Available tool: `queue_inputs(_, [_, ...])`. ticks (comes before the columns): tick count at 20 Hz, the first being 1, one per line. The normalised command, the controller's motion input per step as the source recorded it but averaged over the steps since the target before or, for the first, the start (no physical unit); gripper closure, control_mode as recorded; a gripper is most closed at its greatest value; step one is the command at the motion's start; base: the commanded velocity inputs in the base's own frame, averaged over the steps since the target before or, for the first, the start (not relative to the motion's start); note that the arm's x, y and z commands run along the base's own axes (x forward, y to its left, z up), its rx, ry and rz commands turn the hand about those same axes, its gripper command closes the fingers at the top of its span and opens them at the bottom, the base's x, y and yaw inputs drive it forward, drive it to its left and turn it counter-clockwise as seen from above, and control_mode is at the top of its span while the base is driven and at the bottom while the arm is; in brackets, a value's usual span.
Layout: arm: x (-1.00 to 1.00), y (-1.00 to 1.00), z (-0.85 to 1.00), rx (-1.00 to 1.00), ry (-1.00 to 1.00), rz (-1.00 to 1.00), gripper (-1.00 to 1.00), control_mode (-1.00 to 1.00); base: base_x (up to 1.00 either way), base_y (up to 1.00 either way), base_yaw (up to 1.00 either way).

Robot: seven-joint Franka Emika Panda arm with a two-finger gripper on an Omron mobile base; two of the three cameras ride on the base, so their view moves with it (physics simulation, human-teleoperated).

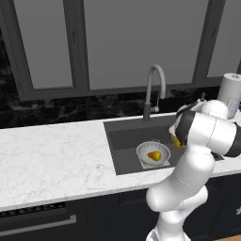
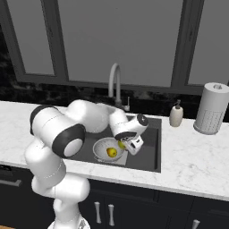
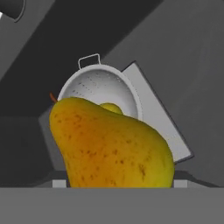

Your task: Put the colander in the sink, put the pear, pear in the colander, and turn on the sink faucet and pour water over the colander.

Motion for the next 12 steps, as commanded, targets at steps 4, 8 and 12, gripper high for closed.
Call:
queue_inputs(4, [0.46, 0.42, -0.29, 0.00, 0.01, 0.06, 1.00, -1.00, 0.00, 0.00, 0.00])
queue_inputs(8, [0.46, 0.36, -0.39, 0.00, 0.03, 0.07, 1.00, -1.00, 0.00, 0.00, 0.00])
queue_inputs(12, [0.33, 0.07, -0.46, 0.00, 0.04, 0.09, 1.00, -1.00, 0.00, 0.00, 0.00])
